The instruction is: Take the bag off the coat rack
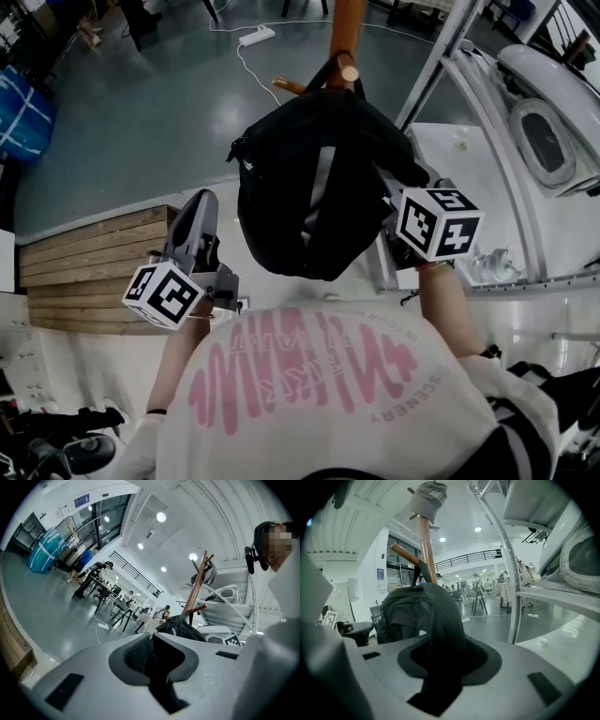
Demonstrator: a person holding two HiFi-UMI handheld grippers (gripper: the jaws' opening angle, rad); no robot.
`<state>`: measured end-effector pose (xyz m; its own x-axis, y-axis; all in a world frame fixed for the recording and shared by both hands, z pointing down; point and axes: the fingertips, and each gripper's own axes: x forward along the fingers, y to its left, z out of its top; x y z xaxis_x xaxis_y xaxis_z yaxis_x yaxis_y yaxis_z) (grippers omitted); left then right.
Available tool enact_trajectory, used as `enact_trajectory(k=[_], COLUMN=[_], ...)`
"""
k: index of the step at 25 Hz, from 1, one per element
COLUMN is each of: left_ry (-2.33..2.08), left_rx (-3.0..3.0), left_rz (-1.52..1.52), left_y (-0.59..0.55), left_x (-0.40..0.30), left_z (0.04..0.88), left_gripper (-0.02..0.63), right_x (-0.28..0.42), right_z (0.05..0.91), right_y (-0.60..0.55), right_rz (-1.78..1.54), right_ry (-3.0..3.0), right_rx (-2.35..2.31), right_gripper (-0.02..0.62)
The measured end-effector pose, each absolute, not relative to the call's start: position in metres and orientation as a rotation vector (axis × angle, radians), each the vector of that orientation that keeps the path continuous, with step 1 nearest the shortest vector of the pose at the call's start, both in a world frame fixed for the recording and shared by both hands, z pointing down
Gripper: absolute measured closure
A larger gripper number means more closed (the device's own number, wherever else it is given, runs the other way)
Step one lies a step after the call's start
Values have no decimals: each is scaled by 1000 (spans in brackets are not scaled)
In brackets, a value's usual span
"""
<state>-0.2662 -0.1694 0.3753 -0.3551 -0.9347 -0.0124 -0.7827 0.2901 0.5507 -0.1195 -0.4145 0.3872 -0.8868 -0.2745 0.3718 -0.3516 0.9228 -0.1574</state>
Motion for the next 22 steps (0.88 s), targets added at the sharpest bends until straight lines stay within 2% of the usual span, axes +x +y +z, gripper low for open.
enact_trajectory(k=[14, 22], left_ry=[-2238, -2264], left_rx=[1812, 1876], left_rz=[-373, -232], left_y=[-214, -239], left_x=[-240, -248], left_z=[364, 362], left_gripper=[308, 250], right_x=[-118, -119], right_z=[384, 384], right_y=[-409, -407], right_rz=[315, 311], right_ry=[-2743, -2744], right_rx=[449, 449], right_gripper=[442, 437])
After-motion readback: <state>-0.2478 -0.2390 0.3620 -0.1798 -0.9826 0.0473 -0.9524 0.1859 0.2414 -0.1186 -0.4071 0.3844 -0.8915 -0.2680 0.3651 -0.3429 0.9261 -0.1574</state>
